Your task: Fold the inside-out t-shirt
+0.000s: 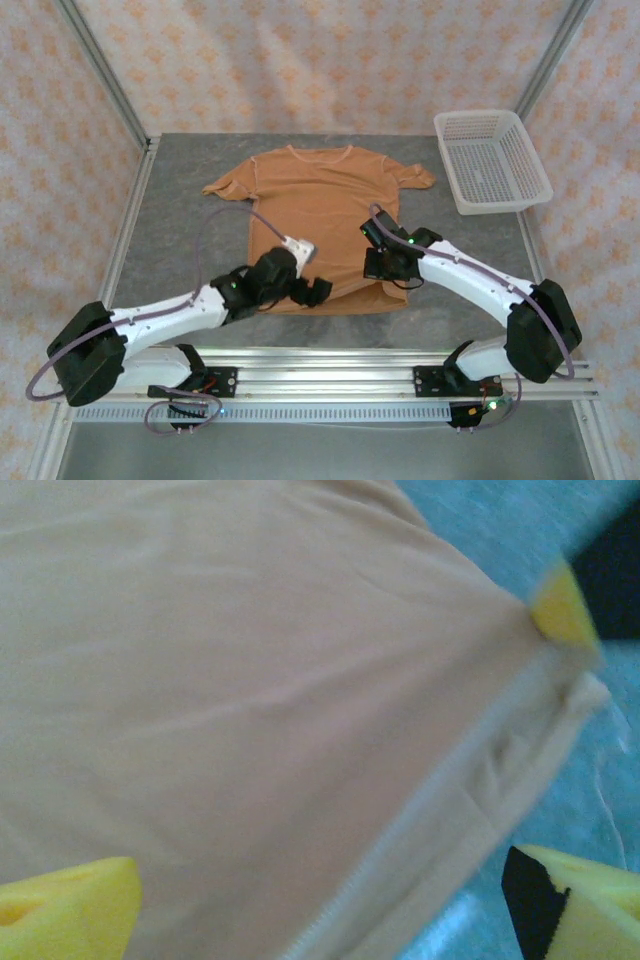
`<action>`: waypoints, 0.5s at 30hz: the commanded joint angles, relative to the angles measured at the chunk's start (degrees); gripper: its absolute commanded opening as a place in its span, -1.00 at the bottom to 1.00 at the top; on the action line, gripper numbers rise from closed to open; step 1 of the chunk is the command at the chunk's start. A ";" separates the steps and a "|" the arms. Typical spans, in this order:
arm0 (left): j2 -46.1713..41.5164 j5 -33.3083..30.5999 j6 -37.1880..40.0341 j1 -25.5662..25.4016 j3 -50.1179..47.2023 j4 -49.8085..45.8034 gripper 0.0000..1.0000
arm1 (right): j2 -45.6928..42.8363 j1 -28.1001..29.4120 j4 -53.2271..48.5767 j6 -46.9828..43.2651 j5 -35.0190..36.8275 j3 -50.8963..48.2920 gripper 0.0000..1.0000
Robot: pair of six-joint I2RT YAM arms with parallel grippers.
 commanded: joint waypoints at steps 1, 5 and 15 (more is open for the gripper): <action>0.64 1.80 8.83 -1.93 -1.61 10.53 0.92 | -1.74 -1.28 -1.44 1.67 -0.25 1.41 -1.00; 5.22 -2.93 13.33 -6.27 -0.27 11.11 0.95 | -3.30 -2.90 0.20 2.52 -3.44 1.10 -1.00; 21.12 -18.01 17.30 -9.39 7.35 14.45 0.98 | -5.55 -4.67 -1.50 2.35 -5.40 2.27 -1.00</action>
